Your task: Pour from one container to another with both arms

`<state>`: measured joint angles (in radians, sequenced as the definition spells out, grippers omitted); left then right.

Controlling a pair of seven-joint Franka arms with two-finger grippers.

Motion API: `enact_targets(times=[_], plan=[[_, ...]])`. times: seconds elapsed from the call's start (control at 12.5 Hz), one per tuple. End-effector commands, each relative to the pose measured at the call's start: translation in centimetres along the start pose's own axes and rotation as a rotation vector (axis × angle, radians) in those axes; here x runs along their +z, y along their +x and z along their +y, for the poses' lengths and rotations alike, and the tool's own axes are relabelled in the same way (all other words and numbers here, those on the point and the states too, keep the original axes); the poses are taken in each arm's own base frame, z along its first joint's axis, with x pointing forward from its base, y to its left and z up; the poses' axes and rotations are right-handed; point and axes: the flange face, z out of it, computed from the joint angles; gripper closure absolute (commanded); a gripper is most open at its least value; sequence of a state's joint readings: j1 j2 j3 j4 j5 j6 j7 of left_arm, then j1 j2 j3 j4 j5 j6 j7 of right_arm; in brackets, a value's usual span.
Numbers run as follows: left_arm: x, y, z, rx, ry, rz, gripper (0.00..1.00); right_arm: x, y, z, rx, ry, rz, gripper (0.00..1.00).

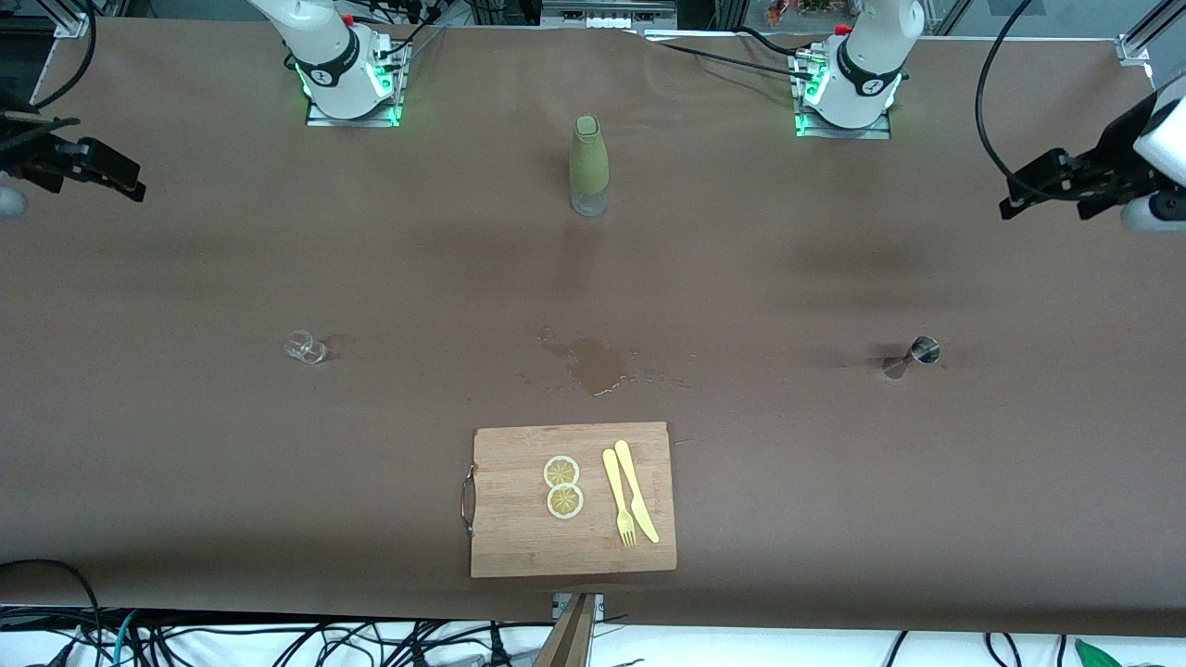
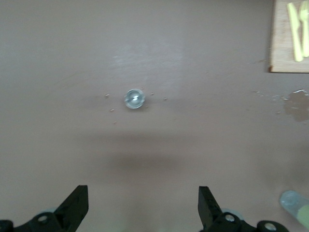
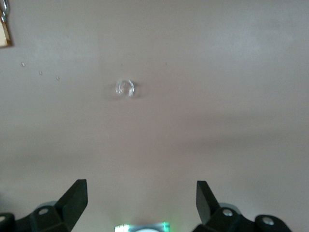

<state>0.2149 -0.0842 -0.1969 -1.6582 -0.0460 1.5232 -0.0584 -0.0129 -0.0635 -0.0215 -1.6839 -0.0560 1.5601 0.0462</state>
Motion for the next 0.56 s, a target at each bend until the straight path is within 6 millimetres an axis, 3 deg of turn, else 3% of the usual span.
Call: enact_targets(times=[0.0,0.48], plan=[[-0.4,-1.6,-0.2,-0.018,0.058,0.000,0.00,-0.1,0.9,1.3,0.043,0.061,0.025,0.00],[0.5,-1.1,-1.2,-0.027,0.063,0.005,0.00,0.1,1.1,0.8,0.033,0.048,0.026,0.00]])
